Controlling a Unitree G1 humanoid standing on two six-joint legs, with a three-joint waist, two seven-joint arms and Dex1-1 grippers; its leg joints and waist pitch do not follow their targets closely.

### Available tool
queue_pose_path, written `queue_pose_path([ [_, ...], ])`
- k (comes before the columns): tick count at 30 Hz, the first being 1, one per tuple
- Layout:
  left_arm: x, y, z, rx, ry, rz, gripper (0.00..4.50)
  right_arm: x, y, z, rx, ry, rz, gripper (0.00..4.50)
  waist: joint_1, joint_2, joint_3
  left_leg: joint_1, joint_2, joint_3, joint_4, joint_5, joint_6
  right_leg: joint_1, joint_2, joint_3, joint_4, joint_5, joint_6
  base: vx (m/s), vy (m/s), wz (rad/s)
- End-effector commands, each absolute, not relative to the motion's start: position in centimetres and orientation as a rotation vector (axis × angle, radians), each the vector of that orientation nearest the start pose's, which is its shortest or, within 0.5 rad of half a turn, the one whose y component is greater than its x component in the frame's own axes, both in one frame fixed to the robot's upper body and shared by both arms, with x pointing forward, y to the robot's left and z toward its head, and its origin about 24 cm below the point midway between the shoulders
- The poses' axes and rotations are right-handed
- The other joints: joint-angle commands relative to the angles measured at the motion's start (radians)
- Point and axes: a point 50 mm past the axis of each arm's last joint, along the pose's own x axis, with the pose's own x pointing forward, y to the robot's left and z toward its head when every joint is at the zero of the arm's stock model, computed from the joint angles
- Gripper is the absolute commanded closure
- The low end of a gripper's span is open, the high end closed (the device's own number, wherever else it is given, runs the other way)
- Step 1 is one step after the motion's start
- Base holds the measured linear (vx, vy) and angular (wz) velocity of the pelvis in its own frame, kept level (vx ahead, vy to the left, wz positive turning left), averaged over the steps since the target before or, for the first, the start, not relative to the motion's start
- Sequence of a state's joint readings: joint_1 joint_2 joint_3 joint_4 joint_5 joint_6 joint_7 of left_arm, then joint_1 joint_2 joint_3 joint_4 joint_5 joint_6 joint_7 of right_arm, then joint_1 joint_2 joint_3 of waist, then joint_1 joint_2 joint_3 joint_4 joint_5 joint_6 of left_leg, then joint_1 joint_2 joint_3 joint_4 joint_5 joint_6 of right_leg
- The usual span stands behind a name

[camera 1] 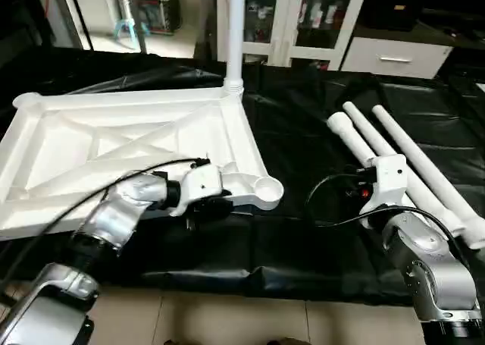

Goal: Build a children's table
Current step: Pick table leg

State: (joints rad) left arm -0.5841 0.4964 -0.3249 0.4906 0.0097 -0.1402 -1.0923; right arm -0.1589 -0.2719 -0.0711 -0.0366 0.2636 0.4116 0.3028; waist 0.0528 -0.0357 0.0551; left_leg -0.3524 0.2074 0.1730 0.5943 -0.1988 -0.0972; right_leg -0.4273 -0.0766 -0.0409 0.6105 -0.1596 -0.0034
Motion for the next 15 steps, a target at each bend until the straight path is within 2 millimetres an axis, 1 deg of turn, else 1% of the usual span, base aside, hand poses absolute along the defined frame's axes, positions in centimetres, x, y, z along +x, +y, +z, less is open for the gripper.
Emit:
queue_pose_path([
  [1,31.7,15.2,9.1,0.655,0.162,-1.305,3.10,28.2,-19.3,6.9,0.018,0.193,0.275,2.67,0.008,0.003,-0.064,0.001,0.011,0.005,-0.077,-0.215,-0.004,0.057,-0.045,0.034,-0.062,-0.183,-0.203,0.000,0.000,0.00],
  [2,31.5,15.4,9.3,0.646,0.160,-1.315,3.10,28.2,-19.3,6.9,0.019,0.195,0.275,2.67,0.011,0.006,-0.061,0.004,0.011,0.006,-0.078,-0.232,-0.007,0.055,-0.046,0.035,-0.066,-0.220,-0.192,0.000,0.000,0.00],
  [3,31.6,15.4,10.9,0.563,0.049,-1.280,3.01,28.3,-19.3,7.0,0.020,0.193,0.272,2.67,0.015,0.007,-0.061,0.004,0.012,0.005,-0.079,-0.242,-0.017,0.054,-0.048,0.035,-0.065,-0.243,-0.184,0.000,0.000,0.00],
  [4,32.2,15.3,12.3,0.493,-0.048,-1.182,2.95,28.3,-19.4,7.1,0.020,0.193,0.263,2.67,0.015,0.005,-0.061,0.002,0.013,0.005,-0.079,-0.244,-0.021,0.056,-0.048,0.035,-0.063,-0.238,-0.188,0.000,0.000,0.00],
  [5,32.5,15.3,13.1,0.456,-0.095,-1.129,2.95,28.4,-19.4,7.2,0.020,0.194,0.259,2.67,0.020,0.007,-0.062,0.008,0.013,0.006,-0.077,-0.252,-0.023,0.052,-0.047,0.033,-0.067,-0.242,-0.191,0.000,0.000,0.00],
  [6,32.8,15.4,13.8,0.414,-0.141,-1.071,2.95,28.4,-19.5,7.2,0.020,0.194,0.253,2.67,0.019,0.007,-0.062,0.009,0.014,0.008,-0.076,-0.257,-0.024,0.051,-0.046,0.034,-0.064,-0.235,-0.196,0.000,0.000,0.00],
  [7,33.6,15.7,14.6,0.360,-0.167,-0.937,2.95,28.5,-19.6,7.5,0.008,0.193,0.237,2.67,0.021,0.006,-0.061,0.005,0.014,0.006,-0.077,-0.259,-0.026,0.055,-0.044,0.032,-0.063,-0.233,-0.195,0.000,0.000,0.00],
  [8,34.4,16.2,15.4,0.277,-0.182,-0.766,2.95,28.7,-19.7,7.7,-0.007,0.204,0.204,2.67,0.023,0.003,-0.061,0.005,0.012,0.006,-0.075,-0.257,-0.023,0.056,-0.043,0.032,-0.065,-0.237,-0.190,0.000,0.000,0.00],
  [9,34.6,16.3,15.4,0.202,-0.149,-0.701,2.95,28.8,-19.8,7.8,-0.015,0.217,0.187,2.67,0.022,0.002,-0.061,0.003,0.011,0.005,-0.072,-0.243,-0.030,0.059,-0.041,0.032,-0.059,-0.230,-0.187,0.000,0.000,0.00],
  [10,34.7,16.4,15.1,0.130,-0.119,-0.651,2.95,28.8,-19.8,8.0,-0.028,0.220,0.179,2.67,0.024,0.003,-0.060,0.002,0.009,0.005,-0.071,-0.229,-0.029,0.060,-0.044,0.032,-0.062,-0.249,-0.177,0.000,0.000,0.00],
  [11,34.5,16.3,15.0,0.069,-0.121,-0.614,2.95,28.9,-19.8,8.2,-0.032,0.218,0.167,2.67,0.027,0.000,-0.058,0.002,0.005,0.005,-0.072,-0.230,-0.024,0.057,-0.042,0.032,-0.072,-0.292,-0.152,0.000,0.000,0.00],
  [12,34.1,15.9,14.5,-0.022,-0.116,-0.565,2.95,29.0,-19.6,8.4,-0.037,0.228,0.160,2.67,0.025,0.000,-0.059,0.002,0.008,0.006,-0.073,-0.230,-0.025,0.058,-0.041,0.033,-0.069,-0.291,-0.150,0.000,0.000,0.00],
  [13,34.1,15.9,14.5,-0.024,-0.116,-0.564,2.95,29.0,-19.6,8.4,-0.037,0.229,0.160,2.67,0.027,-0.002,-0.061,-0.001,0.007,0.004,-0.071,-0.212,-0.024,0.062,-0.042,0.032,-0.069,-0.274,-0.149,0.000,0.000,0.00],
  [14,34.1,15.9,14.5,-0.024,-0.116,-0.564,2.95,29.0,-19.6,8.4,-0.037,0.229,0.160,2.67,0.026,-0.003,-0.062,-0.002,0.006,0.006,-0.071,-0.206,-0.019,0.060,-0.039,0.032,-0.071,-0.268,-0.146,0.000,0.000,0.00],
  [15,33.7,15.8,13.8,-0.066,-0.116,-0.499,2.95,28.9,-19.5,8.6,-0.027,0.234,0.150,2.67,0.026,0.000,-0.064,-0.001,0.006,0.005,-0.071,-0.196,-0.016,0.059,-0.038,0.032,-0.069,-0.249,-0.140,0.000,0.000,0.00],
])
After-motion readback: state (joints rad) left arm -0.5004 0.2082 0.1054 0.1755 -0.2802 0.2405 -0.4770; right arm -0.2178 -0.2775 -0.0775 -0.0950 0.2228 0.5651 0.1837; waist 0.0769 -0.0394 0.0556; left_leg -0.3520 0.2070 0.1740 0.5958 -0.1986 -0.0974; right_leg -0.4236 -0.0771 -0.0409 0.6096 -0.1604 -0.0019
